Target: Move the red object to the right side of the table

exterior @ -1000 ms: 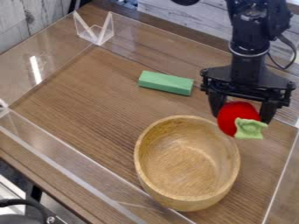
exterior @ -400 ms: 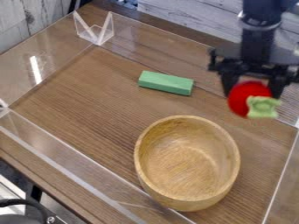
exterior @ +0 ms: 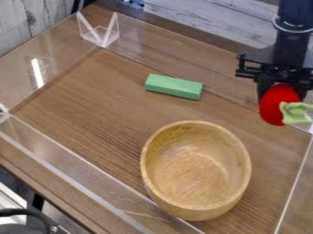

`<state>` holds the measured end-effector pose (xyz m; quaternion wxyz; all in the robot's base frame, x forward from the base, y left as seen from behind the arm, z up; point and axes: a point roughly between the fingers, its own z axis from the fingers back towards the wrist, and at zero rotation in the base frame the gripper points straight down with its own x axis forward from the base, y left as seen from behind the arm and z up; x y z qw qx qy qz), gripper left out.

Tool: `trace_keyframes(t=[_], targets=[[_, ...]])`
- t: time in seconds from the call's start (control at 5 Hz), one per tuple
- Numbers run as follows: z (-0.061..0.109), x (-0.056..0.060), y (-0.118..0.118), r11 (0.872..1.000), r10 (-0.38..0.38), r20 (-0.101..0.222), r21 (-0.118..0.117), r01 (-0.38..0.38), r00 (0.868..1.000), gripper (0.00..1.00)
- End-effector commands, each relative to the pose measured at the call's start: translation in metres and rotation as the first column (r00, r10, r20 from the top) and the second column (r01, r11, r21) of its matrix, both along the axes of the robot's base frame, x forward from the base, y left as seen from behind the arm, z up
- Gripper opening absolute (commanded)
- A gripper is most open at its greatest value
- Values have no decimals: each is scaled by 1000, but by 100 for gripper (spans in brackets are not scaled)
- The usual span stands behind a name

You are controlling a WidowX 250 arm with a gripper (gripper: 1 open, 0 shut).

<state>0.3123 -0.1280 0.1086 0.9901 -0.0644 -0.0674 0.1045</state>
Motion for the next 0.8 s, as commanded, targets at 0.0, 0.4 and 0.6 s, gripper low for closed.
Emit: trace_keyframes(t=[0.0, 0.4, 0.6], targets=[[15, -5, -1, 1000, 20, 33, -12, -19, 999, 0], [-6, -6, -14, 999, -39, 10, -5, 39, 999, 0], [-12, -3, -17, 1000, 17, -2, -1, -17, 1000, 0]])
